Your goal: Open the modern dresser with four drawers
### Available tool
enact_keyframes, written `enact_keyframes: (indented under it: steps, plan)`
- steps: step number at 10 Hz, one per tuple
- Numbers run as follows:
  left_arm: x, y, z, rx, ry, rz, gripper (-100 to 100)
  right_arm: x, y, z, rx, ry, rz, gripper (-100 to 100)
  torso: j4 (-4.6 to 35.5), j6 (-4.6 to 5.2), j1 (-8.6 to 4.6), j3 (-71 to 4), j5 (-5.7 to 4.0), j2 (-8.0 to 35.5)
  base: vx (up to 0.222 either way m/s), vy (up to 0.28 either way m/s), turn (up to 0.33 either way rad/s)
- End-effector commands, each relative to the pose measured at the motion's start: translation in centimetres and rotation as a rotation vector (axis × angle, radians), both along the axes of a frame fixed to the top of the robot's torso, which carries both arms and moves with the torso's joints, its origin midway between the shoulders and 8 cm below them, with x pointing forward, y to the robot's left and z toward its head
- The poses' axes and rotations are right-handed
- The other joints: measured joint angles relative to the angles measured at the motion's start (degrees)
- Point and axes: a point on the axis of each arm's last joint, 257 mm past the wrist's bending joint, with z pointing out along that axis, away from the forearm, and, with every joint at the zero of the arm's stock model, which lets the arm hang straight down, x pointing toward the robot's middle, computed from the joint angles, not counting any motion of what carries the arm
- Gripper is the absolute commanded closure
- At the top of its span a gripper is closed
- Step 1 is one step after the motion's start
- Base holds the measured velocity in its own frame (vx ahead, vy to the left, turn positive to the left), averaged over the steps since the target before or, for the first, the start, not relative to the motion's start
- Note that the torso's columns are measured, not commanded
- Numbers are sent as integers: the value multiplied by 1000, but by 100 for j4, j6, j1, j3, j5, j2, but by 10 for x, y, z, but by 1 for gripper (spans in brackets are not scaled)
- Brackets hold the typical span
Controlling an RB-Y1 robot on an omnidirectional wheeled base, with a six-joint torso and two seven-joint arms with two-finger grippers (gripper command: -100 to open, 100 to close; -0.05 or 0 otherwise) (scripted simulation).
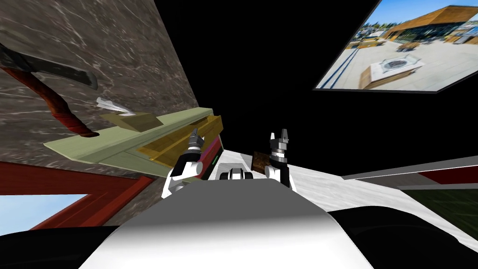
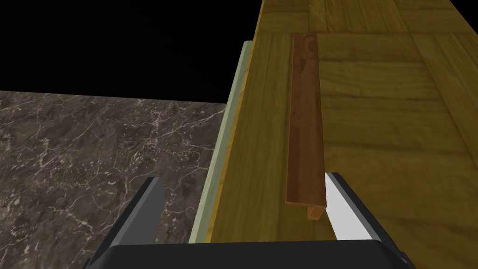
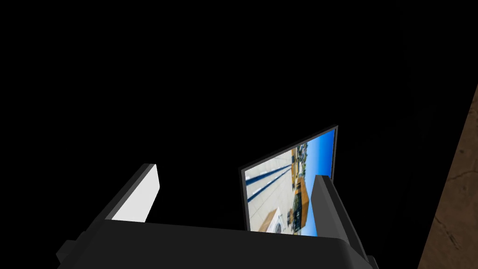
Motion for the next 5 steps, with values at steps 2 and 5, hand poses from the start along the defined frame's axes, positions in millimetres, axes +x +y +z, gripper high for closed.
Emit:
enact_keyframes:
  steps: [2,5]
  plan:
    - [0,0,-3,-1,7,1,0,0,0,0,0,0,0,0,-10,-8,16,-3,11,-7,0,0,0]
    - [0,1,-5,-2,12,1,0,0,0,0,0,0,0,0,-18,-10,24,-7,17,-15,0,0,0]
